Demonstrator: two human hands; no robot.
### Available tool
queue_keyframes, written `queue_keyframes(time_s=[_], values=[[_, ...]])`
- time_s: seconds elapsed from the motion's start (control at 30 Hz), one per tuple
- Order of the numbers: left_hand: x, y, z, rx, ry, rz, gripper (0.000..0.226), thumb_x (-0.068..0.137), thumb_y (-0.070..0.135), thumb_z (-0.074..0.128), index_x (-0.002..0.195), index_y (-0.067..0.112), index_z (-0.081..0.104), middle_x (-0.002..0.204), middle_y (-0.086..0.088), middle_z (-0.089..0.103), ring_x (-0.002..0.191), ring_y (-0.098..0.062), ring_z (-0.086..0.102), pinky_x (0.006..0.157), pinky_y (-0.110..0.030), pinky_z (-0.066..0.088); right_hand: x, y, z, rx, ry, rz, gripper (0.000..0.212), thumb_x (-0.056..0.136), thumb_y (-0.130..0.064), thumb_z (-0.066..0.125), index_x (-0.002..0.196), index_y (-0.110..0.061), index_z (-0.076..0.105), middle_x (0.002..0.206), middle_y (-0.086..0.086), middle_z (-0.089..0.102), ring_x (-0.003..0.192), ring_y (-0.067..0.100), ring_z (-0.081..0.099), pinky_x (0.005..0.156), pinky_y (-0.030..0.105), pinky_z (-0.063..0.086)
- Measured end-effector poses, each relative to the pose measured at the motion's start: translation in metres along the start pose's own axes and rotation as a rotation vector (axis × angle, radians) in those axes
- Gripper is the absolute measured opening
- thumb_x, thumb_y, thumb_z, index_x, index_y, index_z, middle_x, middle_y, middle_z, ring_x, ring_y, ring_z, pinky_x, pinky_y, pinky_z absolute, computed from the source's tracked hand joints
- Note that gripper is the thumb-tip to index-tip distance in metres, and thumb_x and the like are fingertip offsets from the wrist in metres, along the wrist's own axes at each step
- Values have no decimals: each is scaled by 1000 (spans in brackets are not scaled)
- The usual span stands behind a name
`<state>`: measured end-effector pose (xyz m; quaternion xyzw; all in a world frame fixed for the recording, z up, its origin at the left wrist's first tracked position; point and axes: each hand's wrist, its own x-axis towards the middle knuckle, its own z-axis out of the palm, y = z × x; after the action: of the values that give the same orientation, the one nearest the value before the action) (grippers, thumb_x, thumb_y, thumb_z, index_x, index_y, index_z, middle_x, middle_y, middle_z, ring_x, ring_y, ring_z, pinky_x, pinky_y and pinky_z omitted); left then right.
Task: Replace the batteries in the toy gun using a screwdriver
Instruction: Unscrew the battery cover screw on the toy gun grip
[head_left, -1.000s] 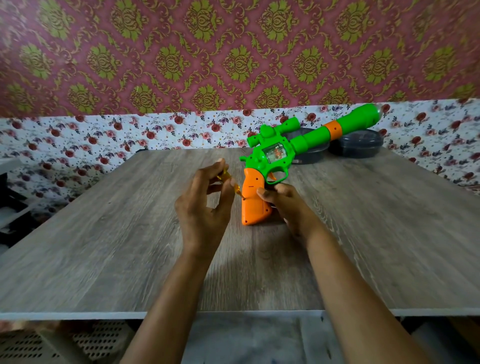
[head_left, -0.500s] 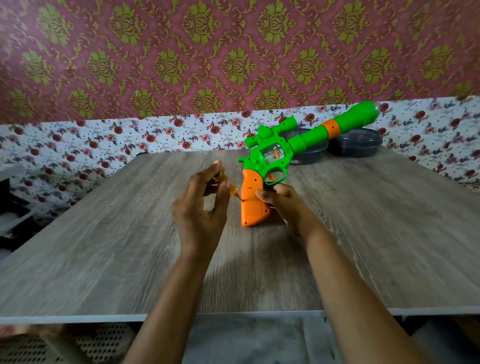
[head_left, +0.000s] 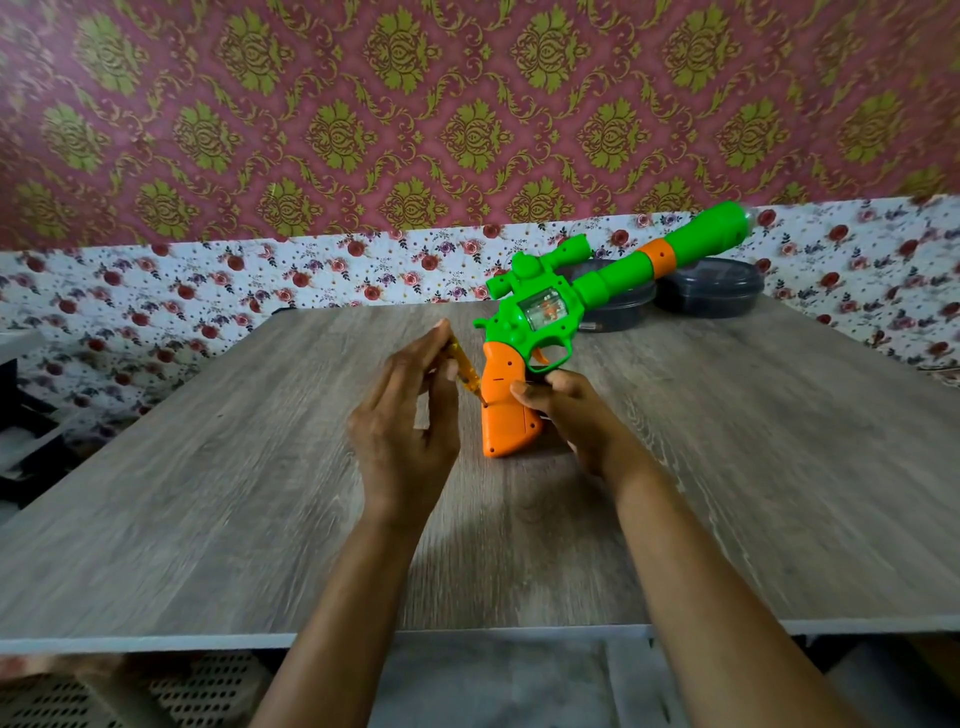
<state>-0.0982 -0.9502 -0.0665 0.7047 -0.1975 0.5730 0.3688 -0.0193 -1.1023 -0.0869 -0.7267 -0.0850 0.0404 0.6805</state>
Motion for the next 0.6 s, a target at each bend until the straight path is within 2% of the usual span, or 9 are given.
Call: queue_keyframes(time_s=[0.13,0.23,0.4,0.5,0.6], values=[[1,-2,0,-24,-9,-7,29,91,11,53,120,8,57,102,-4,61,90,0,58,73,-14,52,0,0,0,-13,11,11,30,88,-22,59,117,-13,58,120,12,62,113,28,57,100,43,43],[2,-3,0,-20,-4,29,26,92,14,54,114,3,63,99,-3,56,85,-2,56,70,-22,54,-1,-1,0,-12,12,-13,29,89,-19,58,116,-10,59,120,15,62,114,29,57,99,43,44],[1,-4,0,8,5,41,25,91,10,55,112,0,64,94,-13,61,85,-7,57,67,-26,52,-2,-1,1,-7,12,-21,28,88,-18,59,115,-10,60,120,17,63,114,30,58,98,42,45],[1,-5,0,17,4,40,24,90,8,57,111,0,65,93,-13,61,84,-8,57,67,-24,51,-2,-2,1,-7,10,-18,28,89,-19,58,115,-11,60,119,15,63,113,28,58,97,40,45],[1,-5,1,5,23,32,22,88,9,60,107,-1,66,91,-10,58,82,-1,54,69,-14,49,-2,-2,1,-6,10,-13,29,89,-19,59,116,-10,59,120,14,63,112,28,59,101,43,44]])
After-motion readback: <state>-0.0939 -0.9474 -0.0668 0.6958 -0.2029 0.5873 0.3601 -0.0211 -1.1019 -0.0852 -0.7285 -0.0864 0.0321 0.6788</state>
